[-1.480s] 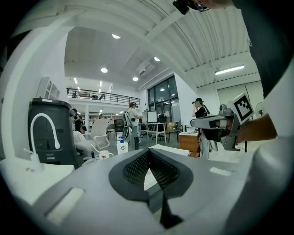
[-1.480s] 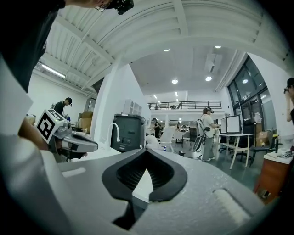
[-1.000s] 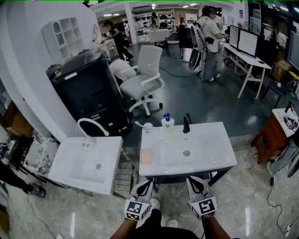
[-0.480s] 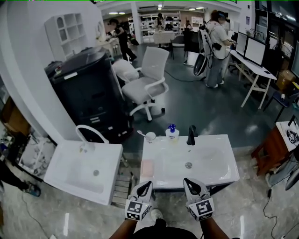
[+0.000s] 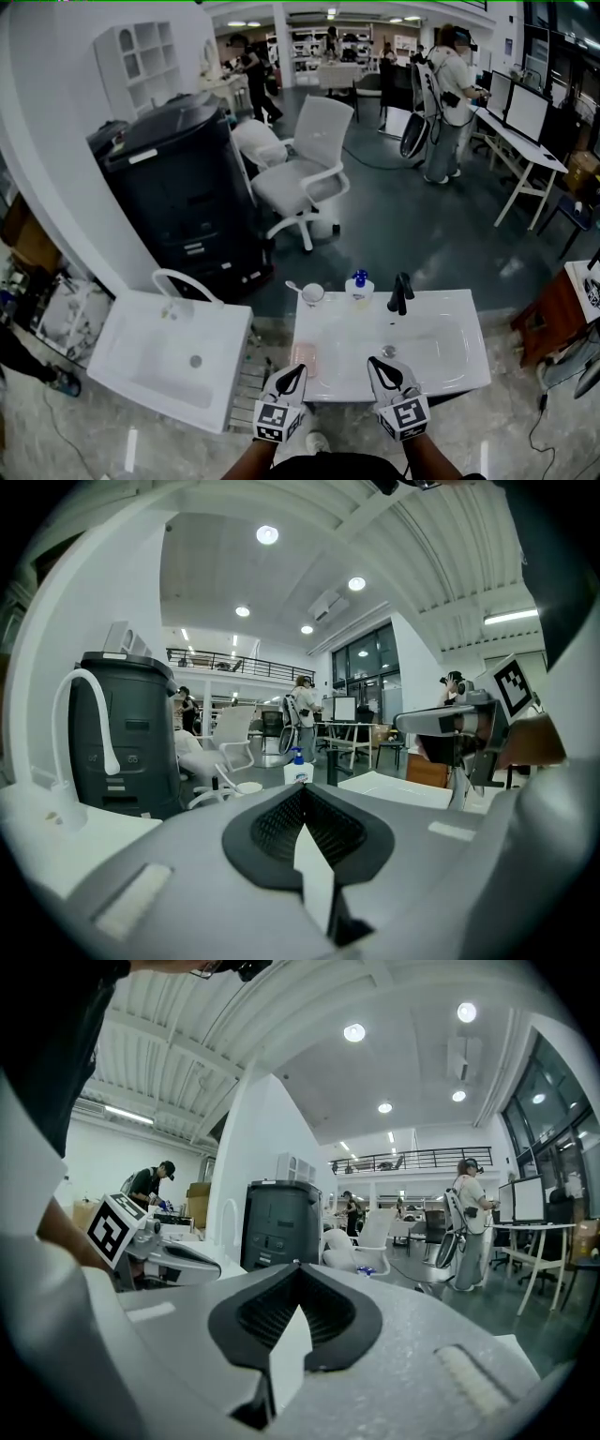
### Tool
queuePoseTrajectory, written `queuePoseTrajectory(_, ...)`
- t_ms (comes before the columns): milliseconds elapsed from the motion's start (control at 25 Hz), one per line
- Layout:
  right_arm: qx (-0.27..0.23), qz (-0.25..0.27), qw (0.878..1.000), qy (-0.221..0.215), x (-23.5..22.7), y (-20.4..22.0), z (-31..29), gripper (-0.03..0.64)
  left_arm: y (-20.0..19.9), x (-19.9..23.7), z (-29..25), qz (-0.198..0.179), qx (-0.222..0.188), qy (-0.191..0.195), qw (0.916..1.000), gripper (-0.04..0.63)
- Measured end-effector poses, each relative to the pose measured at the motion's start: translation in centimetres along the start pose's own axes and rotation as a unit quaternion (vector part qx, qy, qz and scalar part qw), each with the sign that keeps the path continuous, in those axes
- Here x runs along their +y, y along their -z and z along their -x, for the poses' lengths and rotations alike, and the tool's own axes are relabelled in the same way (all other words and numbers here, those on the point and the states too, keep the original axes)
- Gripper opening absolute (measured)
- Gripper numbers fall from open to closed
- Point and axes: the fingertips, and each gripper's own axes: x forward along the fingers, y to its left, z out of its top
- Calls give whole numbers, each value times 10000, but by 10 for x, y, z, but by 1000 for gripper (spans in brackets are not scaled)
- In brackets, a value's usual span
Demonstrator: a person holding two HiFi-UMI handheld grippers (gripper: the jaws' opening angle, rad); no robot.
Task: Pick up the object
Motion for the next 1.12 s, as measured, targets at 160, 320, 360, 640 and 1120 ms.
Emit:
queuePoseTrajectory(160, -28, 23, 10000, 7, -5, -4, -14, 3, 3, 10, -8, -38, -12, 7, 10000, 19)
queuePoseTrajectory(320, 19, -77, 10000, 18, -15, 0, -24, 3, 1, 15, -19, -22, 37, -16, 10000, 20)
queuePoseTrajectory(360, 54, -103, 9999, -7, -16, 3, -27, 3, 1, 16, -20, 12, 69, -27, 10000, 20)
queuePoseTrajectory(640, 274, -98, 9989, -379, -23, 16, -42, 3, 8, 26, -32, 133, 99, -301, 9994, 55)
queuePoseTrajectory(1120, 526, -133, 9939, -964, -30, 32, -48, 3, 65, 32, -47, 515, 1084, -1285, 9844, 419)
